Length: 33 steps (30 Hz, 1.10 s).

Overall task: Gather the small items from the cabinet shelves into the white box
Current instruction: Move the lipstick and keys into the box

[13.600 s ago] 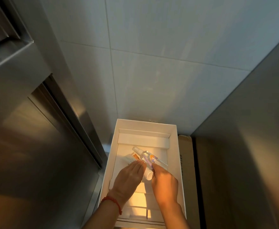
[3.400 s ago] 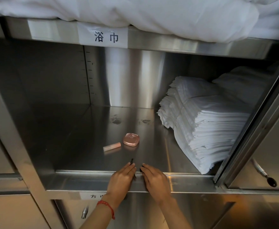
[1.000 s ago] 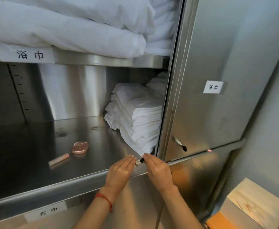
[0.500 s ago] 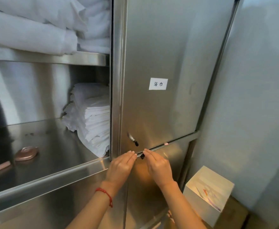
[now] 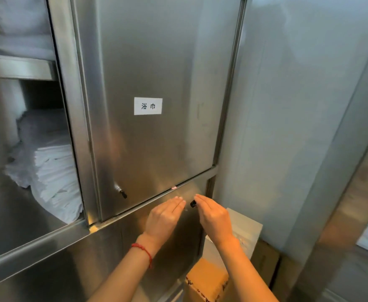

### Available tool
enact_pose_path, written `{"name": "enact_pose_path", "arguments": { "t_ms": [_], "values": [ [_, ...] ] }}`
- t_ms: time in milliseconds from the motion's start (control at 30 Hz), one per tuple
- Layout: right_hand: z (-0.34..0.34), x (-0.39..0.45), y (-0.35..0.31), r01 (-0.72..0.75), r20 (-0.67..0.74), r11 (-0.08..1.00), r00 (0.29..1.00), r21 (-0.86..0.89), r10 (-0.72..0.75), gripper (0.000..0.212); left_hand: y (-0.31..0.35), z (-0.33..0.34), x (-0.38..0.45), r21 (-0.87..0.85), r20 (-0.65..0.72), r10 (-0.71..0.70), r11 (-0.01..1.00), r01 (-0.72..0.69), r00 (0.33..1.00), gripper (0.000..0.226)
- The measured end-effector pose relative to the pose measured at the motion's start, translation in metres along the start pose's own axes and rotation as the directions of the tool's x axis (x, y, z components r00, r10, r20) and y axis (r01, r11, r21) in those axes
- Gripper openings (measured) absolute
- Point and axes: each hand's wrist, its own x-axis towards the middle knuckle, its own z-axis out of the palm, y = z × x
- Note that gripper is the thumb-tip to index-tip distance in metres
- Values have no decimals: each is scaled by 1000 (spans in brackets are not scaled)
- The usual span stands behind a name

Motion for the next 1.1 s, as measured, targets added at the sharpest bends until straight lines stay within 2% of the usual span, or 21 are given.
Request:
{"name": "enact_pose_path", "arguments": {
  "t_ms": [67,233,333,400,500,567,600,667,733,833,967,1100],
  "values": [
    [0,-4,13,-21,11,999,1000,-47,21,18,2,12,10,-31,-1,20,999,-20,1000,58],
    [2,-8,47,-57,9,988,998,-147,59,28,1,51,36,-96,9,65,993,-64,998,56],
    [7,-12,71,-91,11,974,995,-209,96,15,-3,82,50,-134,26,103,986,-99,994,57],
    [14,-14,86,-114,5,963,993,-245,119,13,-9,102,61,-157,31,132,980,-125,991,60],
    [22,-10,109,-140,-37,942,990,-304,135,34,-20,132,81,-199,37,161,968,-150,986,63],
    [27,-8,123,-158,-40,928,987,-337,153,17,-26,152,93,-222,53,181,961,-165,982,63],
    [28,-7,127,-172,-37,921,985,-349,170,18,-28,161,98,-235,53,193,956,-175,980,62],
    [35,-9,139,-178,-43,909,984,-378,175,48,-32,178,108,-267,51,214,944,-193,976,61],
    [36,-8,146,-208,-54,898,978,-388,203,59,-34,194,115,-295,46,234,932,-211,971,61],
    [37,-13,160,-257,-49,874,964,-413,260,58,-35,218,124,-328,18,260,913,-240,965,58],
    [41,-21,172,-296,-45,840,950,-455,310,57,-36,248,131,-367,-60,309,878,-309,949,31],
    [46,-28,184,-320,-57,804,939,-501,338,60,-34,271,135,-411,-4,320,863,-293,948,57]
  ]
}}
